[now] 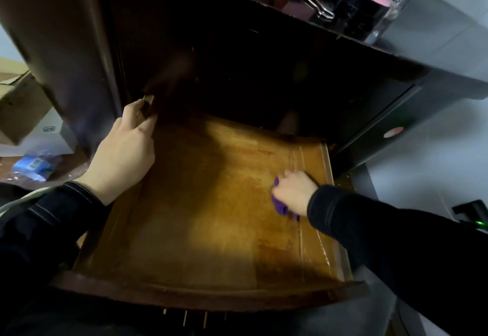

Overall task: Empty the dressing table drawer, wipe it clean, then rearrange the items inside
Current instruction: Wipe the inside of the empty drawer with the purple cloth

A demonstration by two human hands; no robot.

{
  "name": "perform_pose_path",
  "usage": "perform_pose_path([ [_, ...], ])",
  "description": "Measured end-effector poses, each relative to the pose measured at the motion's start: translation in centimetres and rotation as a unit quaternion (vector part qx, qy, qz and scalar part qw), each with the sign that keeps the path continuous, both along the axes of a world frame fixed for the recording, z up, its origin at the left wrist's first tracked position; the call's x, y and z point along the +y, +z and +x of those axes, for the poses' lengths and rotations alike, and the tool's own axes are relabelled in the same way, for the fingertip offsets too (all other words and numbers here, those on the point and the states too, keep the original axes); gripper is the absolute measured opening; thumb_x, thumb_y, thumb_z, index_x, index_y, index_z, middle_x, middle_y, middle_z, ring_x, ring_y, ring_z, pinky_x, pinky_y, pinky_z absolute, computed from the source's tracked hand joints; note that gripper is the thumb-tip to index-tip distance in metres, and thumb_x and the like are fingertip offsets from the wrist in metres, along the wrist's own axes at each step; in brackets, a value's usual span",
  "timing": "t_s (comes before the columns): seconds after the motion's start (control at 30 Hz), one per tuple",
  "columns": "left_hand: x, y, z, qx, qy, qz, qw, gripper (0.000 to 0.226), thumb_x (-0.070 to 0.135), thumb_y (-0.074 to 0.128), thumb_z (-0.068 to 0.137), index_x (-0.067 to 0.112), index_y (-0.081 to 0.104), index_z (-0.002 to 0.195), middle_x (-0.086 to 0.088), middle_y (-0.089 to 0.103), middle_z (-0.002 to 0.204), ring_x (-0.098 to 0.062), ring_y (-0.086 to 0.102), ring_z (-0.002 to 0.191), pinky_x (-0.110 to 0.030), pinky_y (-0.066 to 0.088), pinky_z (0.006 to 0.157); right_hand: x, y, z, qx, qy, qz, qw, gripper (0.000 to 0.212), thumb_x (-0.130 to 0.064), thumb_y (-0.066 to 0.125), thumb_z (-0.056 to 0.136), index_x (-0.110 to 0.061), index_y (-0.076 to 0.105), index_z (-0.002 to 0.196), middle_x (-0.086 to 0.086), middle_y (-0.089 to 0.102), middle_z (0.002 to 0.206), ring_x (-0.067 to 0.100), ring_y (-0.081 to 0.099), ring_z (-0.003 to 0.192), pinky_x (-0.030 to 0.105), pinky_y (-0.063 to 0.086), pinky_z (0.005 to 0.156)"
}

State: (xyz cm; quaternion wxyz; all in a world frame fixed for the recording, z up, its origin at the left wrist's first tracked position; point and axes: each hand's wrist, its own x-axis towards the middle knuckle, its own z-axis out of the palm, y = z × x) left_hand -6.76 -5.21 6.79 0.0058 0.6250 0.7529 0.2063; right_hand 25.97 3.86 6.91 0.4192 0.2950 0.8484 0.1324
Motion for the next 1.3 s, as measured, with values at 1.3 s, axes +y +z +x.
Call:
perform_pose_path([
  [1.3, -0.1, -0.7, -0.9, -0.366, 0.083, 0.057, 0.925, 0.045, 0.008, 0.039, 0.104, 0.012, 0.038, 0.149, -0.008, 0.049, 0.145, -0.019, 0.047, 0.133, -0.039, 0.036, 0.115, -3.2, -7.1, -15.7, 0.44, -0.12, 0.009, 0.89, 0.066, -0.033, 0.067, 0.091, -0.021, 0.039, 0.15, 0.017, 0.037, 0.147, 0.043, 0.039, 0.13, 0.049, 0.048, 0.093],
])
